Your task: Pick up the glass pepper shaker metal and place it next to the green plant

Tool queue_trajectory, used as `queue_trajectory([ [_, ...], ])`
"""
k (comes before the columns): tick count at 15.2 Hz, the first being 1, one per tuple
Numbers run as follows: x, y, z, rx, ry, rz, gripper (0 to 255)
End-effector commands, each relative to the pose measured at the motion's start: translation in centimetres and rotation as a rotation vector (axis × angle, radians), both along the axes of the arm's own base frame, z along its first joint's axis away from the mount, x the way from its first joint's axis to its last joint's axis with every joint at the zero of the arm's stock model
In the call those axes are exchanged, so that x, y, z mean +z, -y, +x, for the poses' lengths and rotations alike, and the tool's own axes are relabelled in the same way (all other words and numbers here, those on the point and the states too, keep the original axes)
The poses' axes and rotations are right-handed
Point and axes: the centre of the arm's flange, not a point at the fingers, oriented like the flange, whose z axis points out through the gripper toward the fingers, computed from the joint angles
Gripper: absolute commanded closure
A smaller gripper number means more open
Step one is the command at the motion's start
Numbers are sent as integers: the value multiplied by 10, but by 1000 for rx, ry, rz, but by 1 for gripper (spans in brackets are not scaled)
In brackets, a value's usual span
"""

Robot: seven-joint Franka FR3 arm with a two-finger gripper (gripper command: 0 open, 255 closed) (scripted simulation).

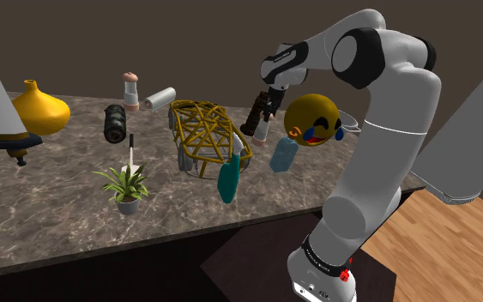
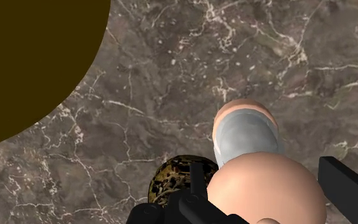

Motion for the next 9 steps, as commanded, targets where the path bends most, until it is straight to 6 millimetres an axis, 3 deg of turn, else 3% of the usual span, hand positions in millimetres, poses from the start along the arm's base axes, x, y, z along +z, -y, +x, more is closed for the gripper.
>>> queue_trajectory([
  [1, 0, 0, 0, 0, -1, 1, 255],
  [4, 0, 0, 0, 0, -1, 1, 255],
  [9, 26, 0, 0, 0, -1, 1, 255],
])
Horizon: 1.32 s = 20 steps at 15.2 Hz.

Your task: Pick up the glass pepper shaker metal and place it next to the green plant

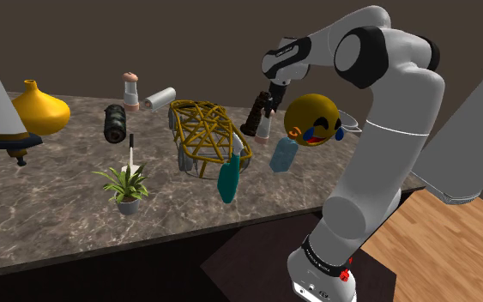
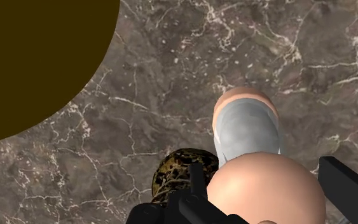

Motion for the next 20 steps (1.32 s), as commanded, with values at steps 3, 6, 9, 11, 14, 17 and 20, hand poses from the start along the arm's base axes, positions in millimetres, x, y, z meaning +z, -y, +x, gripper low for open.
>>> queue_trajectory([
  [3, 21, 0, -1, 0, 0, 0, 255],
  [6, 37, 0, -1, 0, 0, 0, 255],
  [9, 53, 0, -1, 0, 0, 0, 255],
  [11, 63, 0, -1, 0, 0, 0, 255],
  [14, 79, 0, -1, 0, 0, 0, 255],
  [17, 95, 0, -1, 0, 0, 0, 255],
  [20, 111, 0, -1, 0, 0, 0, 255],
])
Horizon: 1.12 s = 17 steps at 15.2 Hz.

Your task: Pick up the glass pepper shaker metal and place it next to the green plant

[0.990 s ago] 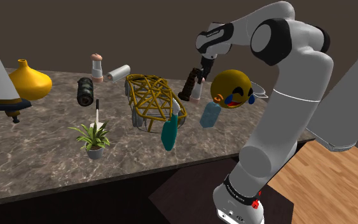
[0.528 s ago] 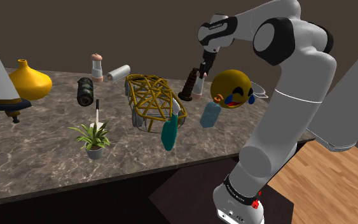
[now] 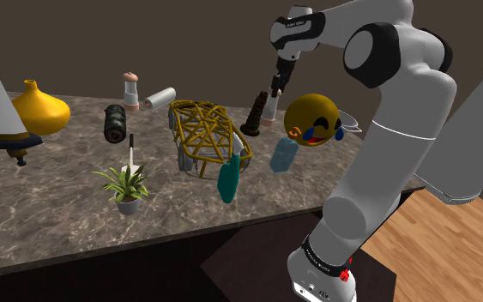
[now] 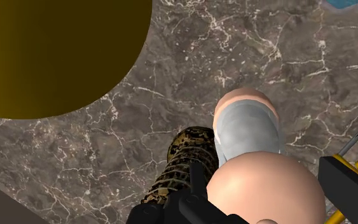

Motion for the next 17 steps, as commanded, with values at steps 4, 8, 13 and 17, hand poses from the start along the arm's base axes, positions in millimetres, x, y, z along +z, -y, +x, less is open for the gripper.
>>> queue_trajectory([
  [4, 27, 1, -1, 0, 0, 0, 255],
  [8, 48, 1, -1, 0, 0, 0, 255],
  [13, 75, 1, -1, 0, 0, 0, 255],
  [17, 96, 1, -1, 0, 0, 0, 255],
])
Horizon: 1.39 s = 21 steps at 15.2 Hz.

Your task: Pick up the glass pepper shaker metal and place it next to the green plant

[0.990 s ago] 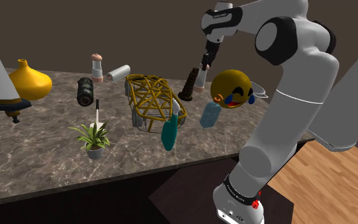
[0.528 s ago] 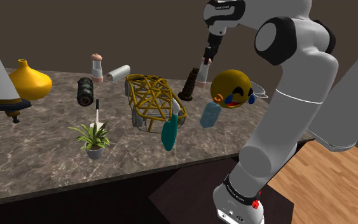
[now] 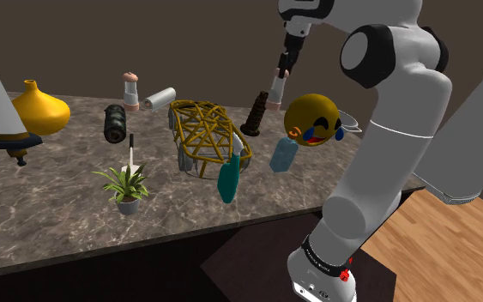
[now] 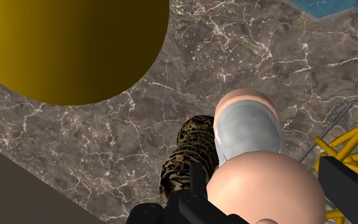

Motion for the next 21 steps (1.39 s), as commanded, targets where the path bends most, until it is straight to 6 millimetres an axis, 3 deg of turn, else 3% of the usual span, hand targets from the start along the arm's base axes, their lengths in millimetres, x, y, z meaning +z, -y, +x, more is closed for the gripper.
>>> queue_trajectory([
  [1, 12, -1, 1, 0, 0, 0, 255],
  [8, 46, -1, 1, 0, 0, 0, 255],
  [21, 47, -173, -1, 0, 0, 0, 255],
])
